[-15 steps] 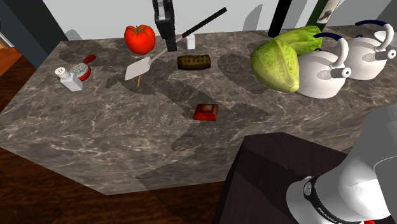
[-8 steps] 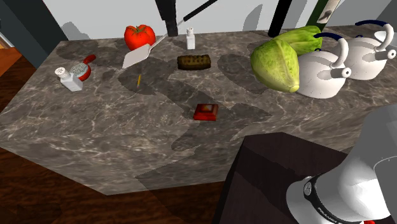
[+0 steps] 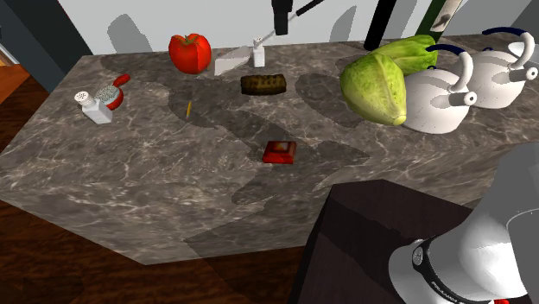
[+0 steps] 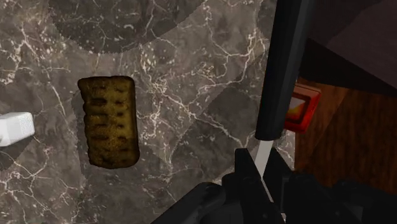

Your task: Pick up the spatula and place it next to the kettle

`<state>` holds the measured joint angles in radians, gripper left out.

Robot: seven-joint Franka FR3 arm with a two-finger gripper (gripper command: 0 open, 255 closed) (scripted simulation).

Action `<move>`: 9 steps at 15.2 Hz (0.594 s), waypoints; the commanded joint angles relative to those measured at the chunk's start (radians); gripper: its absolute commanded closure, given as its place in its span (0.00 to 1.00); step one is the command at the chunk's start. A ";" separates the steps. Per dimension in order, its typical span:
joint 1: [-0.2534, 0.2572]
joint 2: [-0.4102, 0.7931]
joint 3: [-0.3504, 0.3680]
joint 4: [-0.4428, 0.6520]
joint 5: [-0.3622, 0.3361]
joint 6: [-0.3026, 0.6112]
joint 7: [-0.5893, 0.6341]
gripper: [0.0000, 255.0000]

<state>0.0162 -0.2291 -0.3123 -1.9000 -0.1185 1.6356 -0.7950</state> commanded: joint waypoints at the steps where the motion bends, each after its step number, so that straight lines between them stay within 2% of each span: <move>1: -0.020 -0.011 -0.029 -0.002 -0.012 -0.005 -0.048 1.00; 9: -0.095 -0.029 -0.150 -0.005 -0.053 0.004 -0.236 1.00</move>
<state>-0.0682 -0.2570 -0.4442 -1.9093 -0.1662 1.6409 -1.0010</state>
